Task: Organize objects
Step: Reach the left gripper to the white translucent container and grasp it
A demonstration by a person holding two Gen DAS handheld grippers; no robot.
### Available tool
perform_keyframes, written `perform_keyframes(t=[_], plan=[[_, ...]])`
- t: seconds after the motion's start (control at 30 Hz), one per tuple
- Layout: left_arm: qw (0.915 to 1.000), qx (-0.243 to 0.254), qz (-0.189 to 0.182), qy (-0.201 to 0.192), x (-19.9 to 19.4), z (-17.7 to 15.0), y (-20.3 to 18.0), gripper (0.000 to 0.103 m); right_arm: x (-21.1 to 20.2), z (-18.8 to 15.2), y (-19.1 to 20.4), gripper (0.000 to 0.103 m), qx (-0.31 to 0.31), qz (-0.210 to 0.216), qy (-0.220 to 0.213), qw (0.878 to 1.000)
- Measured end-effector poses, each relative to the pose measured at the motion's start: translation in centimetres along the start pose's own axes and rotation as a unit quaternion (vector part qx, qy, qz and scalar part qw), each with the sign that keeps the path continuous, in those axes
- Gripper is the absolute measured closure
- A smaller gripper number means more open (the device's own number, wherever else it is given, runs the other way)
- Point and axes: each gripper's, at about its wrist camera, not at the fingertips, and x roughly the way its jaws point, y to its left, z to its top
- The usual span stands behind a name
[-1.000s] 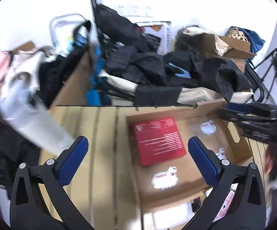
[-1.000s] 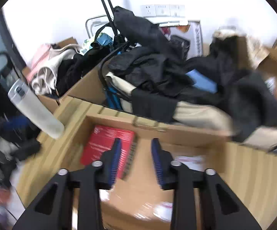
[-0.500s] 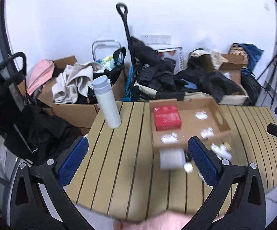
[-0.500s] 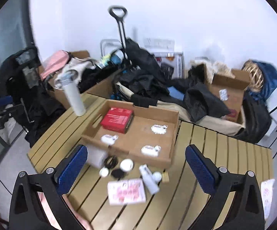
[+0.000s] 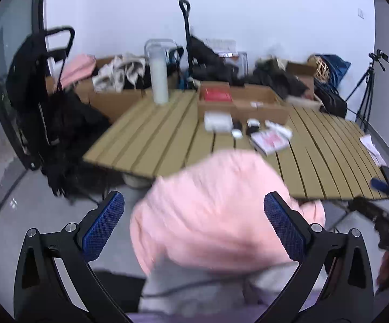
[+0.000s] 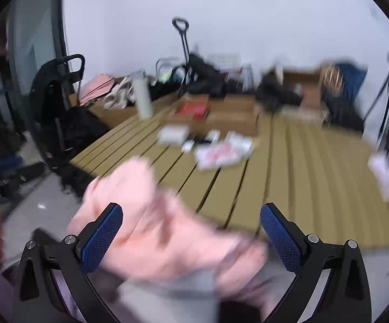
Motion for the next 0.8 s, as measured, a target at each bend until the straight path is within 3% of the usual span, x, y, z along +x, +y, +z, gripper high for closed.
perform_keyframes(t=[0.07, 0.13, 0.3, 0.4, 0.47, 0.53, 0.57, 0.7, 0.8], plan=[[0.9999, 0.011, 0.0, 0.008, 0.2, -0.3, -0.4, 0.0, 0.9, -1.5, -0.3, 0.0, 0.02, 0.026, 0.024, 0.999], [0.9999, 0.016, 0.001, 0.002, -0.1, -0.1, -0.9, 0.0, 1.7, -2.1, -0.1, 0.0, 0.016, 0.008, 0.043, 0.999], [0.9999, 0.012, -0.002, -0.002, -0.7, -0.9, -0.9, 0.0, 0.9, -2.1, 0.3, 0.0, 0.001, 0.009, 0.026, 1.0], [0.9998, 0.009, -0.008, 0.014, -0.1, -1.4, -0.9, 0.0, 1.5, -3.0, 0.8, 0.001, -0.008, 0.003, 0.047, 0.999], [0.9995, 0.012, -0.016, 0.024, 0.9, -1.7, -0.9, 0.0, 2.0, -3.8, 1.1, 0.013, -0.011, 0.011, 0.064, 0.998], [0.9991, 0.017, -0.024, 0.031, 1.7, -1.8, -1.1, 0.0, 2.9, -4.0, 0.9, 0.057, -0.01, 0.019, 0.076, 0.997], [0.9988, 0.019, -0.028, 0.035, 2.3, -1.6, -1.1, 0.0, 3.5, -4.1, 0.7, 0.064, -0.009, 0.018, 0.083, 0.996], [0.9977, 0.03, -0.051, 0.034, 5.2, 1.1, -0.7, 0.0, 5.8, -2.5, -0.2, 0.065, -0.008, 0.015, 0.092, 0.996], [0.9973, 0.03, -0.066, 0.014, 8.2, 4.9, 0.1, 0.0, 8.5, 1.0, -1.1, 0.064, 0.008, 0.037, 0.092, 0.995]])
